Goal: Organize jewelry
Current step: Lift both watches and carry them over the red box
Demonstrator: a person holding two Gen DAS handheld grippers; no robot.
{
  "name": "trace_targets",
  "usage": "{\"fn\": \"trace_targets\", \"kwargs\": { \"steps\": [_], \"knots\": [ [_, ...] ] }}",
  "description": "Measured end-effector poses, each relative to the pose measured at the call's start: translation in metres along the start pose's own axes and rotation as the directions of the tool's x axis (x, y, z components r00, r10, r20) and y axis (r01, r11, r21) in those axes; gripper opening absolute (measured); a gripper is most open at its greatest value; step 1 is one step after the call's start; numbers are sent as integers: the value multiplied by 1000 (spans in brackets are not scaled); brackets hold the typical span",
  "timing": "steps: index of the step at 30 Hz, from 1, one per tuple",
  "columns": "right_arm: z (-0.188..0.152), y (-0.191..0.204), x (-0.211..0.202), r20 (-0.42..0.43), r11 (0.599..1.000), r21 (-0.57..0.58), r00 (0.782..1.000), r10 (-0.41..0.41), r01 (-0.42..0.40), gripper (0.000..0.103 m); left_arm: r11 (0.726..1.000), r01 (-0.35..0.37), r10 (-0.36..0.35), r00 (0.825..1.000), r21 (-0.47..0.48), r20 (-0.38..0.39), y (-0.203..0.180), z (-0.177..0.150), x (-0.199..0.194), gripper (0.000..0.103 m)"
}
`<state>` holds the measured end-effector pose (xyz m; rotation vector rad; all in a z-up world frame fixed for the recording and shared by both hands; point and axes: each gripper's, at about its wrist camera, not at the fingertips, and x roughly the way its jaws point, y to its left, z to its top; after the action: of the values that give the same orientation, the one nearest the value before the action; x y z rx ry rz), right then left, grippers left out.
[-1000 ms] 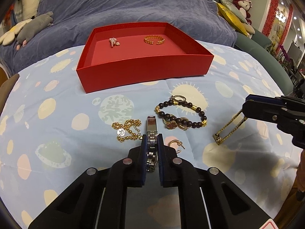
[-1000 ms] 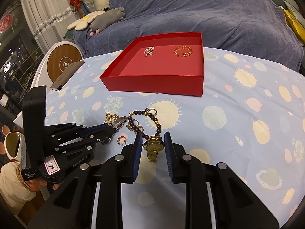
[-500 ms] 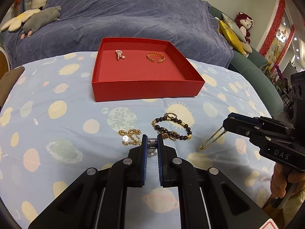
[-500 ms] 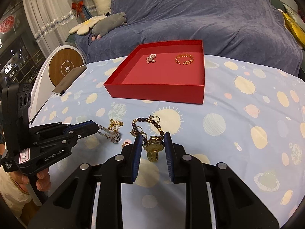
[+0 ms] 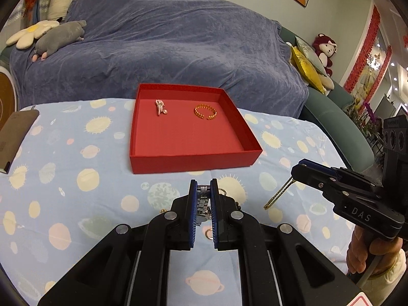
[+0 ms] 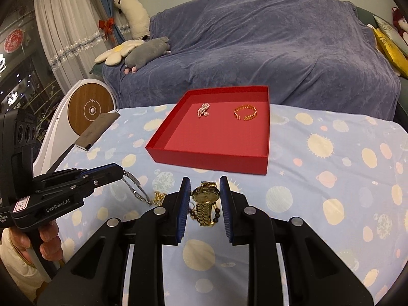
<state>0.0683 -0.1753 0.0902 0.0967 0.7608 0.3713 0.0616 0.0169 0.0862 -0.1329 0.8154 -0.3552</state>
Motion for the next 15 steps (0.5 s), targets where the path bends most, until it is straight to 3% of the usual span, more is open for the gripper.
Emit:
{"fn": "trace_targets", "kwargs": {
  "steps": [7, 15],
  "knots": [
    [53, -6, 12, 46, 1000, -16, 999, -13, 14, 23, 999, -32, 31, 999, 39, 34, 4, 50, 9, 7],
    [91, -21, 64, 37, 999, 5, 999, -34, 34, 23, 997, -66, 63, 995, 30, 73, 18, 99, 50, 7]
  ]
}}
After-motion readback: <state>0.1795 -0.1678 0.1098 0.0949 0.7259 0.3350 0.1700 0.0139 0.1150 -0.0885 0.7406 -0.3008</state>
